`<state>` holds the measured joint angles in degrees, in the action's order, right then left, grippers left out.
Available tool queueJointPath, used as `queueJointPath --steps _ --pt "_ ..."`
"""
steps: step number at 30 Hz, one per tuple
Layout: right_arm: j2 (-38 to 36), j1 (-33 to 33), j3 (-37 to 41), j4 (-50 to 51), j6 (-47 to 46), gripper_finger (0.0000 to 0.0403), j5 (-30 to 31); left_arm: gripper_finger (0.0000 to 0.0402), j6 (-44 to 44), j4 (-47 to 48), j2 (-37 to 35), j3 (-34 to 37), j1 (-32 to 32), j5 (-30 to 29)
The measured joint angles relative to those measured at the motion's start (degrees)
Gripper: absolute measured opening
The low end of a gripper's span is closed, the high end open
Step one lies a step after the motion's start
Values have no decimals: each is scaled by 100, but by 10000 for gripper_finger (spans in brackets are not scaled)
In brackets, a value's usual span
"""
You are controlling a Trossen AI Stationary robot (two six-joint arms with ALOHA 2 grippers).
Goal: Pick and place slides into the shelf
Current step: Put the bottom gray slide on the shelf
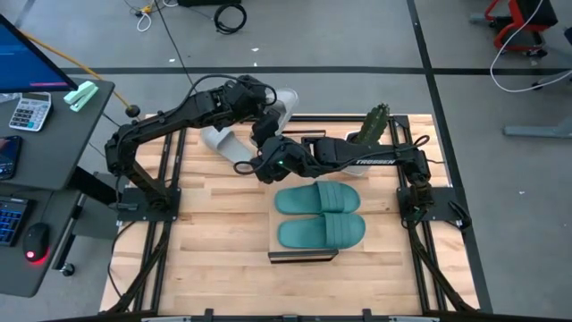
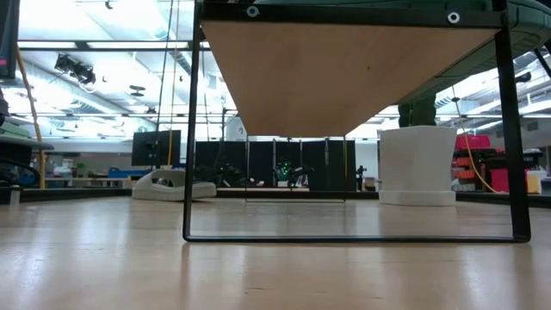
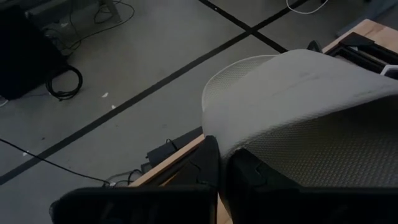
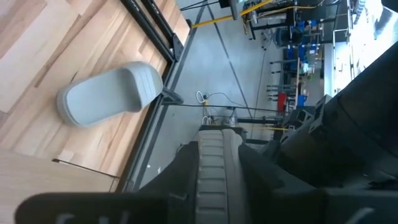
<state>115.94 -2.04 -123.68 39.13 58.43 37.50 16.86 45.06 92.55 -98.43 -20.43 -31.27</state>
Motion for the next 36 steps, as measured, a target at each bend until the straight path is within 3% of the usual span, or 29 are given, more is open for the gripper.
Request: queueJointPath --steps 5,18,36 --pt "0 0 0 -32 -27 100 10 12 -70 -32 0 0 0 4" --pt "0 -63 0 -42 -4 75 244 56 -415 -383 2 2 2 -24" --pt "-184 -222 -13 -23 -162 70 576 61 -1731 -1144 -240 11 -56 -205"
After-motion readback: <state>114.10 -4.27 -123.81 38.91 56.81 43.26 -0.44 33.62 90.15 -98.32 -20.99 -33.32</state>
